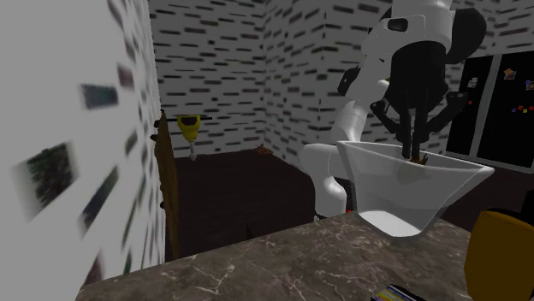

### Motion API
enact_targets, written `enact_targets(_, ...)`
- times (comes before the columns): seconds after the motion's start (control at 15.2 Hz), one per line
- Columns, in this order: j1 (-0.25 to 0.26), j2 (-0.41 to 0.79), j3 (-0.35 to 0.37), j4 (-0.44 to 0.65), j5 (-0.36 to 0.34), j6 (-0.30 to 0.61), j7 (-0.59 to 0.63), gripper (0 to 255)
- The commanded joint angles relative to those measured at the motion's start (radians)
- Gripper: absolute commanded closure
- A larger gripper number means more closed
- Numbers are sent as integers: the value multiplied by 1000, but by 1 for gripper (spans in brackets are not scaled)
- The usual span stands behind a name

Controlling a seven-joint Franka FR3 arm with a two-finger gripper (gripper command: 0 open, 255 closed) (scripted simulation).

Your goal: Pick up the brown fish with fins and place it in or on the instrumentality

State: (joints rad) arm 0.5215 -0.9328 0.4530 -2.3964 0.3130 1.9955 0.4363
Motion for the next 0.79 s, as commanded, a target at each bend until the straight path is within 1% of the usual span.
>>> enact_targets(0.0, 1, 0, 1, 0, 1, -2, 0, 0)
enact_targets(0.33, 1, 0, 1, -1, 1, -2, 0, 0)
enact_targets(0.59, 5, -26, -38, 101, -22, -132, 8, 0)
enact_targets(0.73, 5, -26, -38, 101, -22, -132, 8, 0)
